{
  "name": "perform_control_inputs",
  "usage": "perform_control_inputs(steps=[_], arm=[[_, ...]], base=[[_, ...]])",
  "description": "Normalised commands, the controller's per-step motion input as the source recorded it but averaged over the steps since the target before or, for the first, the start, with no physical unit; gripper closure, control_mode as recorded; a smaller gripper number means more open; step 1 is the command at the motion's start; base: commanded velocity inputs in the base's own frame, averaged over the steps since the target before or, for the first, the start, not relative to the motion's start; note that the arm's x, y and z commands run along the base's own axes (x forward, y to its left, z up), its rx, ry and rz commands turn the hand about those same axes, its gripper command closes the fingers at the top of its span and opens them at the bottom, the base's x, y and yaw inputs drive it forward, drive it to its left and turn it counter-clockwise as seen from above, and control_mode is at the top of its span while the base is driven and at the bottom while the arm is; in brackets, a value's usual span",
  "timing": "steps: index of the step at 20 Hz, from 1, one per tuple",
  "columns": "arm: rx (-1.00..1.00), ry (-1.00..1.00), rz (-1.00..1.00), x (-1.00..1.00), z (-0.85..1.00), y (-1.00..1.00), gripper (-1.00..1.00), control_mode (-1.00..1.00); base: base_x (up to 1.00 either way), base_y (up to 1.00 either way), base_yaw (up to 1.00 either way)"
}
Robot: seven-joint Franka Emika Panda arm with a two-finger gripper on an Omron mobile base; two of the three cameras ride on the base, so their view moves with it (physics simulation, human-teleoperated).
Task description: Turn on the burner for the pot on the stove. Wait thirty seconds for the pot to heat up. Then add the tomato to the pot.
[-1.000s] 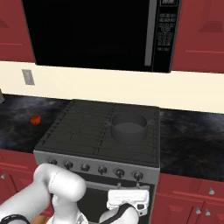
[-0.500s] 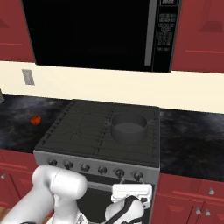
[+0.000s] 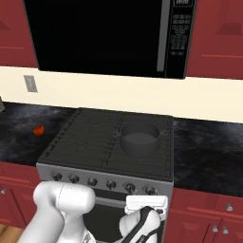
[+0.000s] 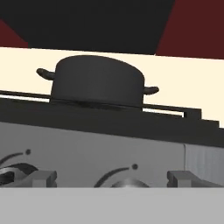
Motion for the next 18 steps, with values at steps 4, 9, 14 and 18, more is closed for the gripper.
perform_control_inputs(steps=[4,9,14,18], arm=[[0.0,0.0,0.0,0.02,-0.42,-0.3,-1.0,-1.0],[0.0,0.0,0.0,0.01,-0.25,-0.23,-1.0,-1.0],[0.0,0.0,0.0,0.0,0.0,0.0,-1.0,-1.0],[0.0,0.0,-0.02,0.13,0.0,0.03,-1.0,-1.0]], base=[[0.0,0.0,0.0],[0.0,0.0,0.0],[0.0,0.0,0.0],[0.0,0.0,0.0]])
